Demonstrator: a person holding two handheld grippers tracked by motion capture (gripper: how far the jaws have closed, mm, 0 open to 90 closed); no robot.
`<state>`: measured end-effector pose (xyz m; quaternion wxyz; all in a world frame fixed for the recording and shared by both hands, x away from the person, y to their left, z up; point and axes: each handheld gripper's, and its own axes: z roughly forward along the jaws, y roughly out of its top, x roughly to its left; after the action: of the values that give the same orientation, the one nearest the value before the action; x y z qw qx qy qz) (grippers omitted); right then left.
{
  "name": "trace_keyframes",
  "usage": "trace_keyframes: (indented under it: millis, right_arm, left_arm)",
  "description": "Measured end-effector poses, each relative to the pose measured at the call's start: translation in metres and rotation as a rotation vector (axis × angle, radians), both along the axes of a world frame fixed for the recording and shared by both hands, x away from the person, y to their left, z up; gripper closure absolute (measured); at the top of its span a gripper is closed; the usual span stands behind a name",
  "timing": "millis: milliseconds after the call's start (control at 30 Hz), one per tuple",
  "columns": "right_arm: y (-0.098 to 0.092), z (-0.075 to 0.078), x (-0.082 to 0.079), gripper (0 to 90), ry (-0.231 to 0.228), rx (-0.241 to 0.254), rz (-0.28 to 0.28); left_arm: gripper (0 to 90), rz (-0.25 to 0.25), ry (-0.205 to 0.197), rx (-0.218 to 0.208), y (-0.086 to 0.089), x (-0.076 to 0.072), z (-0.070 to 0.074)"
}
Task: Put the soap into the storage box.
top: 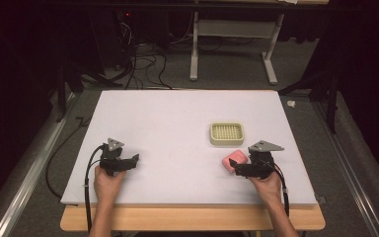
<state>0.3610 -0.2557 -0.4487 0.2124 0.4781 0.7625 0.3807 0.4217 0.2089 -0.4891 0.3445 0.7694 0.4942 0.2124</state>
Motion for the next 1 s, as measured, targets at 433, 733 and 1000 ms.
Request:
trace_keyframes:
  millis: [433, 733, 1000]
  right_arm:
    - [0.010, -0.009, 0.008, 12.0, 0.021, -0.037, 0.008]
    - [0.015, -0.017, 0.013, 11.9, 0.042, -0.071, 0.008]
    - [0.016, -0.025, 0.016, 12.0, 0.063, -0.089, 0.008]
  left_arm:
    - [21.5, 0.000, 0.000, 0.000, 0.000, 0.000, 0.000]
    - [21.5, 0.000, 0.000, 0.000, 0.000, 0.000, 0.000]
    - [21.5, 0.000, 0.000, 0.000, 0.000, 0.000, 0.000]
